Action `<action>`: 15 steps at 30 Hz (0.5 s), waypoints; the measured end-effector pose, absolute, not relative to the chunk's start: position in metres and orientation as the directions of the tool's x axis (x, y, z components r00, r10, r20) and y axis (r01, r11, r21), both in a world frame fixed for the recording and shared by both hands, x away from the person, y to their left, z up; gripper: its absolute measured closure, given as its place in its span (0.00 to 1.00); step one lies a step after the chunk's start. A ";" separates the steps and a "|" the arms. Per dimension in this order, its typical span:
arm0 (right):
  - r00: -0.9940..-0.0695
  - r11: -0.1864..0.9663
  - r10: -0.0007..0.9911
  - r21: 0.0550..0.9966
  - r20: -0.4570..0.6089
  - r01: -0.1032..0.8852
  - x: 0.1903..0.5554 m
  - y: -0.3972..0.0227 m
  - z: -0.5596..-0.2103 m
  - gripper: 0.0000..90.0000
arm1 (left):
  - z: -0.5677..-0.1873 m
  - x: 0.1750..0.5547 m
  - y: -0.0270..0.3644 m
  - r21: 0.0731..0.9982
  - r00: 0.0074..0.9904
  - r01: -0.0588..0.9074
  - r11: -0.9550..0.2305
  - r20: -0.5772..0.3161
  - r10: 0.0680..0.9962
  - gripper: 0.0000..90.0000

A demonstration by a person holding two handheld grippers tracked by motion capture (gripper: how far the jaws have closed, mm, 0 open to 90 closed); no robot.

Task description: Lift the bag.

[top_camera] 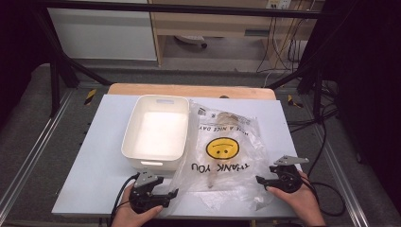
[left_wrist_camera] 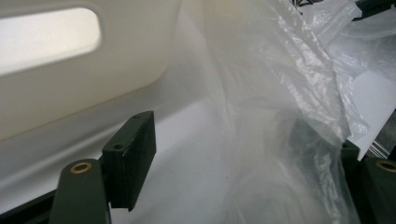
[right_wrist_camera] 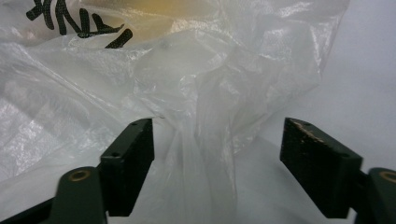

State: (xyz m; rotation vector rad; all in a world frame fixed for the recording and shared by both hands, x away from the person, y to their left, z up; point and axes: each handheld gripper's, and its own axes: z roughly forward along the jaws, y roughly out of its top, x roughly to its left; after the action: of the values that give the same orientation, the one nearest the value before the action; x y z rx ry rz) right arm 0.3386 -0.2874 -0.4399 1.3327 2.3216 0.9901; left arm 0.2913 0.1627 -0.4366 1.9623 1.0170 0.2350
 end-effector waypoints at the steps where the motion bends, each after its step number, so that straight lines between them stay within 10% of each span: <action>1: -0.530 0.333 0.844 0.690 0.087 0.643 0.339 -0.287 -0.439 0.24 | -0.435 0.291 0.164 0.782 0.645 0.562 -0.270 -0.211 0.734 0.26; 15: -0.515 0.266 0.847 0.734 0.131 0.625 0.338 -0.296 -0.429 0.10 | -0.417 0.285 0.187 0.819 0.609 0.538 -0.200 -0.213 0.764 0.20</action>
State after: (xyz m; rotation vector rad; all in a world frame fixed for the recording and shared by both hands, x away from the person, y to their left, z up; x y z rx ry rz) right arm 0.3375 -0.2957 -0.4289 1.3555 2.2528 1.0986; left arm 0.2854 0.1867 -0.4169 1.8767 1.0436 0.2973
